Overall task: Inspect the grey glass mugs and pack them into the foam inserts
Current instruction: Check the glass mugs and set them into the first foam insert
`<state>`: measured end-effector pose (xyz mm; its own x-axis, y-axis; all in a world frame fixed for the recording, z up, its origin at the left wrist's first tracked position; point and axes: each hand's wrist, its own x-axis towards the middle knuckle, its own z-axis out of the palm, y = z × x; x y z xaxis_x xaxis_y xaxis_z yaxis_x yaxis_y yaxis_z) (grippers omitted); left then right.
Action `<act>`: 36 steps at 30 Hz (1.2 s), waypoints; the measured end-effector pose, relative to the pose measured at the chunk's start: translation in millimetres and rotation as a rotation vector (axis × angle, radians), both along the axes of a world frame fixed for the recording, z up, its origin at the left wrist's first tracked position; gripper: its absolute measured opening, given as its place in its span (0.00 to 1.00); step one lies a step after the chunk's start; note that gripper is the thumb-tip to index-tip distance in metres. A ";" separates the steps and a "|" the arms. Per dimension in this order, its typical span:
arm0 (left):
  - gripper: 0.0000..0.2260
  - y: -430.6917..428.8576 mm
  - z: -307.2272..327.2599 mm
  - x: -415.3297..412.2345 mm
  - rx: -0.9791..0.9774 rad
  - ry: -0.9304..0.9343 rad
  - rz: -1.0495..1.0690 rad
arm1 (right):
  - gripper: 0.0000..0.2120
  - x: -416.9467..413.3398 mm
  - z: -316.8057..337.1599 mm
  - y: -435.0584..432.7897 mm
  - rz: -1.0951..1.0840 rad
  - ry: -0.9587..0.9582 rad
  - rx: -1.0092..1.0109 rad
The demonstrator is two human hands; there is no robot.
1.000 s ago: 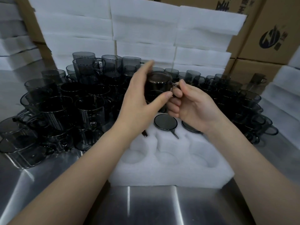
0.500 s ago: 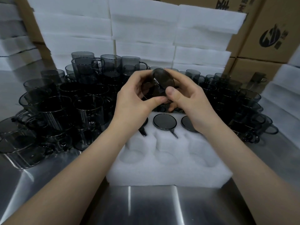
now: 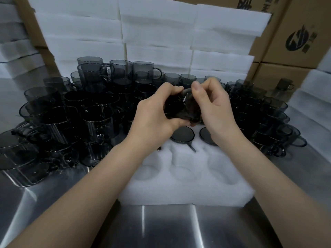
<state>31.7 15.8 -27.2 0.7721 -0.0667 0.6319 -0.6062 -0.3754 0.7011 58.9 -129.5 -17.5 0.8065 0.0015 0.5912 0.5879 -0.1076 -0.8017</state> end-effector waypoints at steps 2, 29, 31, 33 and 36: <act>0.27 1.5 -0.3 0.5 -0.053 0.017 0.001 | 0.11 2.5 -0.4 -2.0 0.083 0.107 0.061; 0.26 -0.1 3.9 -5.9 -0.183 0.046 -0.115 | 0.12 -1.7 0.7 -2.1 0.381 0.292 0.093; 0.24 0.7 3.5 -4.8 -0.192 0.036 -0.083 | 0.14 -2.6 0.5 -2.1 0.354 0.196 0.001; 0.26 0.6 3.2 -3.6 -0.168 0.015 -0.053 | 0.21 -2.7 -0.4 -3.7 0.371 0.102 -0.060; 0.28 1.3 2.2 -3.0 -0.101 0.030 -0.052 | 0.25 -3.2 -0.6 -4.2 0.369 0.108 -0.050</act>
